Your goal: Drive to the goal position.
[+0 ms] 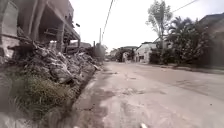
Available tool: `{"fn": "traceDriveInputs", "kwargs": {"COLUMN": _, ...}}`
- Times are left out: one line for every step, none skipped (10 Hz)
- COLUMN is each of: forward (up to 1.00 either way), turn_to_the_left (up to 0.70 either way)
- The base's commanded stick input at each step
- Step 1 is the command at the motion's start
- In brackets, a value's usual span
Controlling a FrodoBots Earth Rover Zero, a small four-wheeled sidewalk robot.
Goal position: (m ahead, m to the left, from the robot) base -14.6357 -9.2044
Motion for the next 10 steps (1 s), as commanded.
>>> {"fn": "traceDriveInputs", "kwargs": {"forward": 0.05, "turn_to_the_left": 0.00}}
{"fn": "traceDriveInputs", "kwargs": {"forward": 0.05, "turn_to_the_left": 0.00}}
{"fn": "traceDriveInputs", "kwargs": {"forward": 0.05, "turn_to_the_left": 0.00}}
{"fn": "traceDriveInputs", "kwargs": {"forward": 0.05, "turn_to_the_left": 0.00}}
{"fn": "traceDriveInputs", "kwargs": {"forward": 0.04, "turn_to_the_left": 0.00}}
{"fn": "traceDriveInputs", "kwargs": {"forward": 0.04, "turn_to_the_left": 0.00}}
{"fn": "traceDriveInputs", "kwargs": {"forward": 0.04, "turn_to_the_left": 0.00}}
{"fn": "traceDriveInputs", "kwargs": {"forward": 0.05, "turn_to_the_left": 0.00}}
{"fn": "traceDriveInputs", "kwargs": {"forward": 0.04, "turn_to_the_left": 0.00}}
{"fn": "traceDriveInputs", "kwargs": {"forward": 0.04, "turn_to_the_left": 0.00}}
